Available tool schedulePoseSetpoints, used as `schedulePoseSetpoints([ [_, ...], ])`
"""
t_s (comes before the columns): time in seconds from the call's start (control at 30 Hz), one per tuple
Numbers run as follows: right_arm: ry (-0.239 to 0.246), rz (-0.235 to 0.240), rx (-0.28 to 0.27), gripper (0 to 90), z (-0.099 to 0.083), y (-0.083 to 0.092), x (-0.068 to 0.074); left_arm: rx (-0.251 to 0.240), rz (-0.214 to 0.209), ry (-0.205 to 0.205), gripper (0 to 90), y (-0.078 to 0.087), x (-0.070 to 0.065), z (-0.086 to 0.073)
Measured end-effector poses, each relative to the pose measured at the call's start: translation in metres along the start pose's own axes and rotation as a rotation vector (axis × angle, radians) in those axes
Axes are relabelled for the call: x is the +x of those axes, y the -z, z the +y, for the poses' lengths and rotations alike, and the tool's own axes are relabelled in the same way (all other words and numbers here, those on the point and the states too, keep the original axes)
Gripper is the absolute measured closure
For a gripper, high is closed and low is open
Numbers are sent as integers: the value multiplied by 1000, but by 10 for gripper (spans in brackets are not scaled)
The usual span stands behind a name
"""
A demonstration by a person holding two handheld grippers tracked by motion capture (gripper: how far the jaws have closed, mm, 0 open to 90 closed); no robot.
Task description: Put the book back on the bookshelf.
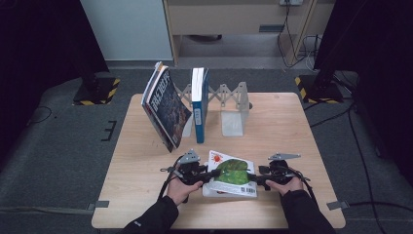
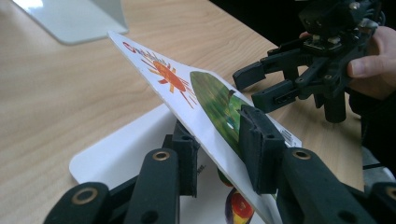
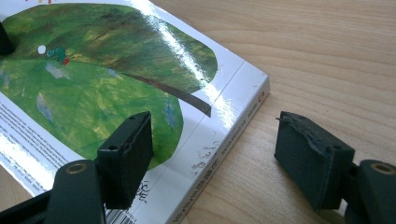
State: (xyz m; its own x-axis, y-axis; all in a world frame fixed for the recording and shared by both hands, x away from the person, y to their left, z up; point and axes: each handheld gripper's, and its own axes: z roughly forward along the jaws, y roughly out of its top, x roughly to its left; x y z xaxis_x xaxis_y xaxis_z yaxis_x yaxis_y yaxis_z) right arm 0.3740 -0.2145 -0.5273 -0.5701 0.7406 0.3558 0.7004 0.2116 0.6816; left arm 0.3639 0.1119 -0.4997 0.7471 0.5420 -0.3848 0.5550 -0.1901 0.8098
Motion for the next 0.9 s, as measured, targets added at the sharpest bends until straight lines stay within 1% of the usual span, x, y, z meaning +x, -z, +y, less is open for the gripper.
schedulePoseSetpoints([
  [0.17,-1,3,2,274,0,-1,0,12,-23,28,669,0,5,1],
  [0.23,-2,0,3,274,0,-1,0,18,-20,32,668,0,5,1],
  [0.3,-4,2,3,274,0,-1,0,27,-16,14,638,-1,7,3],
  [0.37,-9,4,4,273,0,-1,0,33,-15,11,625,-1,8,4],
  [0.4,-8,4,5,273,0,-1,0,34,-15,11,625,-1,8,4],
  [0.43,-12,4,6,273,0,-1,0,31,-27,12,632,-1,8,4],
  [0.47,-12,5,5,271,0,-1,0,27,-39,23,654,-1,9,4],
  [0.57,-11,10,2,267,-1,-1,0,19,-42,26,677,-1,9,3],
  [0.67,-14,20,3,263,-1,-1,0,-1,-47,8,692,1,7,3],
  [0.77,-19,34,7,258,-1,-2,0,-11,-48,-17,700,3,6,3],
  [0.8,-14,38,5,255,-1,-2,0,-15,-47,-21,702,3,6,3],
  [0.9,-12,49,2,244,-1,-3,0,-33,-52,-55,712,5,4,3],
])
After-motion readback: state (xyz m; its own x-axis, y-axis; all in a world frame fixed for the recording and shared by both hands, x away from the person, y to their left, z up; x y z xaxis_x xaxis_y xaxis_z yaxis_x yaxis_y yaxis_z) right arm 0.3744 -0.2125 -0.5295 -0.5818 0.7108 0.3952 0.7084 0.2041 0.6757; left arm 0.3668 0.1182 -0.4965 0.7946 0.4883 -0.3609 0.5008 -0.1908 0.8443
